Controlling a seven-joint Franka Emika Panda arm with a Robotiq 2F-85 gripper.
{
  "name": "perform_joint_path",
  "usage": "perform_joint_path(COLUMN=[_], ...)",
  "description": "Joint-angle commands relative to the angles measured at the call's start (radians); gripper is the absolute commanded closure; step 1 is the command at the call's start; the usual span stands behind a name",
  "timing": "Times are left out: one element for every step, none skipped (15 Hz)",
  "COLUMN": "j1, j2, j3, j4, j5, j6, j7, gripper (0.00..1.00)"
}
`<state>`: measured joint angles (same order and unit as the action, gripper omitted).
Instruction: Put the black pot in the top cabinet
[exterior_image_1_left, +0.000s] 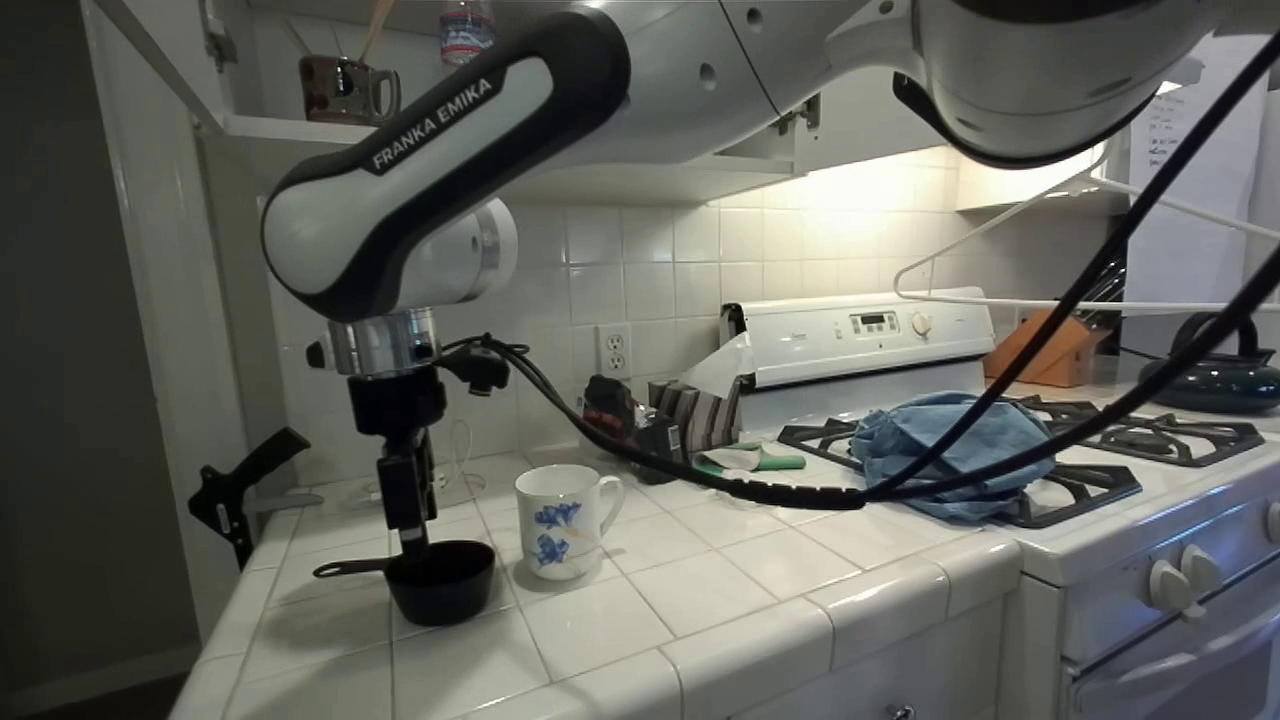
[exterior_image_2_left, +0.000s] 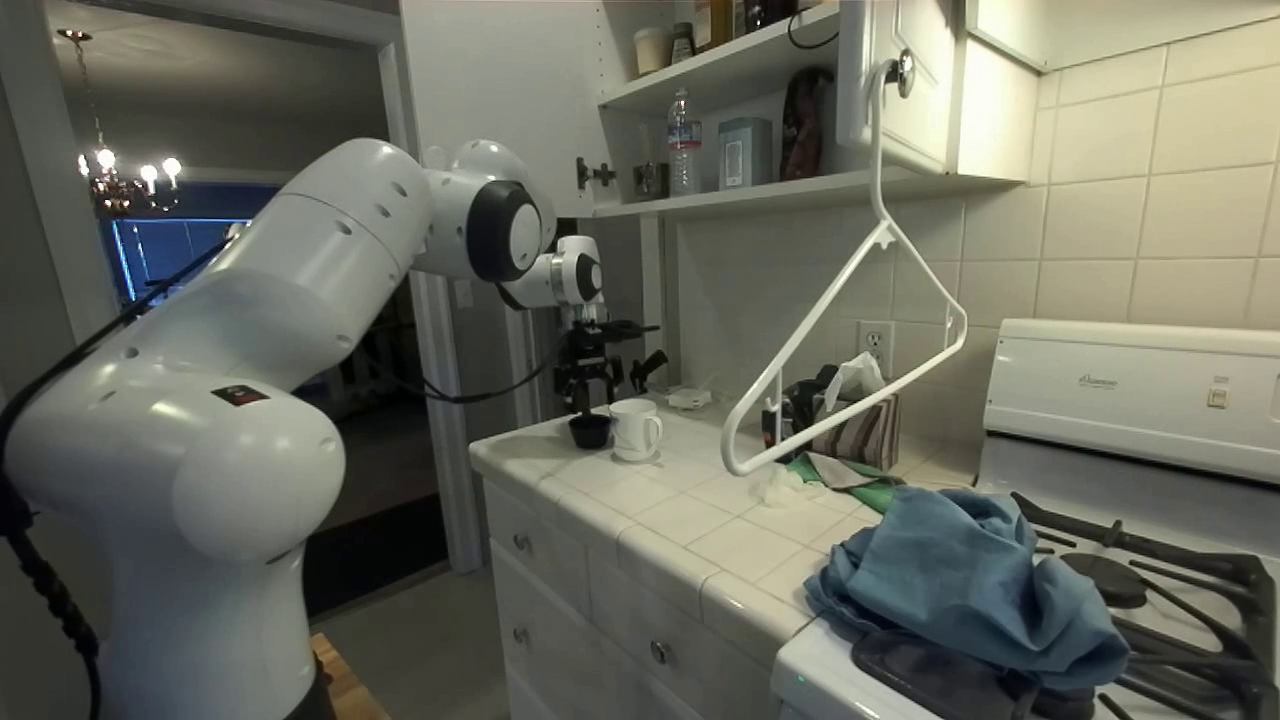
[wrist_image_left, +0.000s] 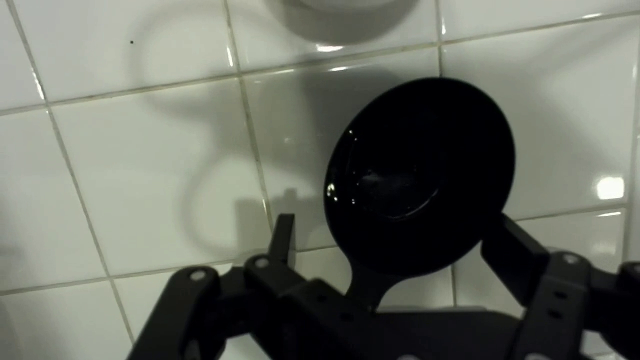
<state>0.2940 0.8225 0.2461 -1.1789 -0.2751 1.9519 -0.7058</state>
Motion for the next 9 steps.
perform_joint_path(j1=[0.009,0.009,0.010,0.011,0.013,0.014,0.015,0.004,0.004], j2=[0.050,0.055,0.060,0.067,0.072,0.078,0.083,0.083,0.087], j3=[-0.014,-0.016,-0.018,-0.020,-0.021,-0.023,-0.025,-0.011,-0.011], j4=[0.086,0.093,0.101,0.109,0.115,0.121,0.124,0.118,0.121], j5=[0.034,0.034,0.034,0.034,0.033,0.032,0.030,0.019,0.019], j6=[-0.037,-0.036,-0.037,-0.037,-0.038,-0.039,-0.039,-0.035,-0.034], j7=[0.008,0.014,0.019,0.022,0.024,0.027,0.032,0.039,0.045], gripper=[0.07,0.09,0.11,0.14,0.20,0.21,0.23,0.26,0.27])
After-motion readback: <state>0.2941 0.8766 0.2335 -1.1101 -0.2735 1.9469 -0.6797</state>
